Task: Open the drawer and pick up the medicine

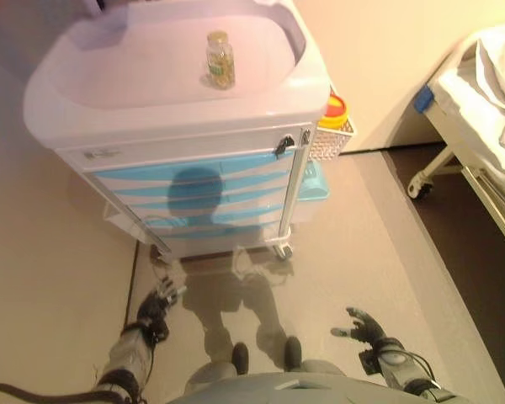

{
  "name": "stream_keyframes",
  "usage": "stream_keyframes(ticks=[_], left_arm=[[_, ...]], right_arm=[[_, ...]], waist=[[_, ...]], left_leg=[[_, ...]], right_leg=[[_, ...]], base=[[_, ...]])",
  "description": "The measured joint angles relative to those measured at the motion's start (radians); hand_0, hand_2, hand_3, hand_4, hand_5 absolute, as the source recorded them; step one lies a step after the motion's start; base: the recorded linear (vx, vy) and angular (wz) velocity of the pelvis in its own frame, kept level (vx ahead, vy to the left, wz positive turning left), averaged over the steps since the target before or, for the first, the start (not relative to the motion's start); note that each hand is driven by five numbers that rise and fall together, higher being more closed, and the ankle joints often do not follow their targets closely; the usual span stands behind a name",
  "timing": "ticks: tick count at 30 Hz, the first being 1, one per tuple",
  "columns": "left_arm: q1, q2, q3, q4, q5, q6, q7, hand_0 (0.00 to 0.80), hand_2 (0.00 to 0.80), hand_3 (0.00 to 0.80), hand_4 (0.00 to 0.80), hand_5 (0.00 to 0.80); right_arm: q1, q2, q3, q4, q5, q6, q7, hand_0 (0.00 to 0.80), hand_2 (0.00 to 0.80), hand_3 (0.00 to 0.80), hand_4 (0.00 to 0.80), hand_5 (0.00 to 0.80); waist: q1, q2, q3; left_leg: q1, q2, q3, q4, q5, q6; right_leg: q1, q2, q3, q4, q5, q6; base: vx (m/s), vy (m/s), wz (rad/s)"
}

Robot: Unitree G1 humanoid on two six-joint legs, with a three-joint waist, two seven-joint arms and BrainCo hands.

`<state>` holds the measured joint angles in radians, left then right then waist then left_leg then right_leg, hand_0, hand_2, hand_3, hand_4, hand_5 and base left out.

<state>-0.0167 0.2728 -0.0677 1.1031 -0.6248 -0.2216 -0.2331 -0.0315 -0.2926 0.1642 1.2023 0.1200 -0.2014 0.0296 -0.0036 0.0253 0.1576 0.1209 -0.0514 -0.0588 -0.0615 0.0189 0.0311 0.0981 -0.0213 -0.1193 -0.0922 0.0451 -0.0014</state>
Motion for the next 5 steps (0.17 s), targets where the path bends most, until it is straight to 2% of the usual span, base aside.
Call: stream_keyframes(ticks=[5], left_arm=[[0.037, -0.027, -0.006, 0.091, 0.074, -0.02, -0.005, 0.0, 0.0, 0.0, 0.0, 0.0]], right_arm=[[0.024, 0.01, -0.011, 0.025, 0.036, 0.031, 0.074, 0.0, 0.0, 0.0, 0.0, 0.0]], waist=[[0.004, -0.005, -0.042]], left_leg=[[0.002, 0.002, -0.007, -0.008, 0.0, -0.006]], right_leg=[[0.003, 0.002, -0.004, 0.0, -0.003, -0.003]], base=[[0.006, -0.02, 0.06]])
